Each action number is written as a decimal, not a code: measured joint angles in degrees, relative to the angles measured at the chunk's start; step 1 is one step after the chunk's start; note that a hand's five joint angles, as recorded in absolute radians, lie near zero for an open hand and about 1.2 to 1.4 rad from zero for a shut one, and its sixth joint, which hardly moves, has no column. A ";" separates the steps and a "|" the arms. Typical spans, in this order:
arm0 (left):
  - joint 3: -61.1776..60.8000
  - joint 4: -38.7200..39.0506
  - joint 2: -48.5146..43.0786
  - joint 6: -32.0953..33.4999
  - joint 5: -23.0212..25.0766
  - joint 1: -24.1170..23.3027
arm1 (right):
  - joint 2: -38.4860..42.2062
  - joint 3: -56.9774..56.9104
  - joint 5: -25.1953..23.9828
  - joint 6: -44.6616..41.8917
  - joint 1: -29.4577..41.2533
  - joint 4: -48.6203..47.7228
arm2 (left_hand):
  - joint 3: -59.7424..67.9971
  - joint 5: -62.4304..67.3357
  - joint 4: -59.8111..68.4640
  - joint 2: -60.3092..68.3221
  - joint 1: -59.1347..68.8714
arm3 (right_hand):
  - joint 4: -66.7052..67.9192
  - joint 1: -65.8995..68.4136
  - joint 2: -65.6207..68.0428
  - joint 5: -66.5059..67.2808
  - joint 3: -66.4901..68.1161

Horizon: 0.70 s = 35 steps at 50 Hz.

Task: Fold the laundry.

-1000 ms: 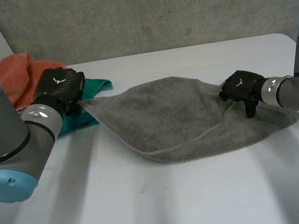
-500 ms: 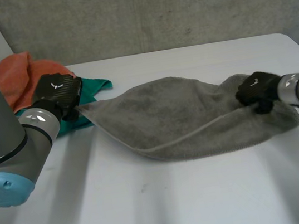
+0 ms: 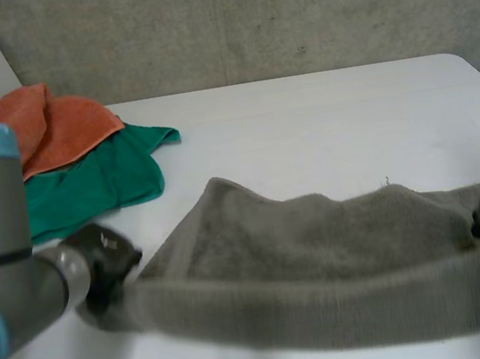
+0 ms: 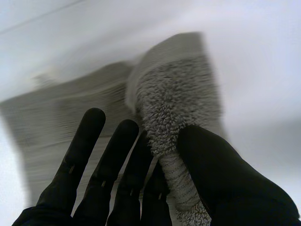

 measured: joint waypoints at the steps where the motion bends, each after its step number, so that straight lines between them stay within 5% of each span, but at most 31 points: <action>1: 2.30 1.24 -1.09 -0.17 -0.04 0.02 | 0.52 -1.68 -0.14 1.22 0.51 -1.22 | 0.00 0.00 0.01 0.00 0.00 | 0.00 0.00 0.00 0.00 0.00; 8: 25.78 11.83 -9.22 -2.54 -0.10 0.57 | 3.94 -19.95 -0.54 16.75 5.08 -15.43 | 0.09 0.00 0.03 0.00 0.00 | 0.09 0.00 0.00 0.00 0.02; 18: 57.57 38.65 -15.50 -13.90 -0.22 2.95 | 0.98 -35.05 1.92 49.77 8.57 -56.04 | 0.11 0.00 0.08 0.05 0.00 | 0.20 0.00 0.00 0.00 0.03; 25: 57.80 47.12 -15.51 -20.63 -0.05 4.84 | -2.34 -28.96 2.85 57.03 9.55 -68.29 | 0.11 0.00 0.11 0.06 0.00 | 0.20 0.00 0.00 0.00 0.03; 35: 41.12 49.63 -15.35 -21.98 1.35 7.97 | 0.15 -21.08 -0.60 55.89 10.80 -62.72 | 0.19 0.00 0.19 0.14 0.00 | 0.20 0.00 0.00 0.00 0.03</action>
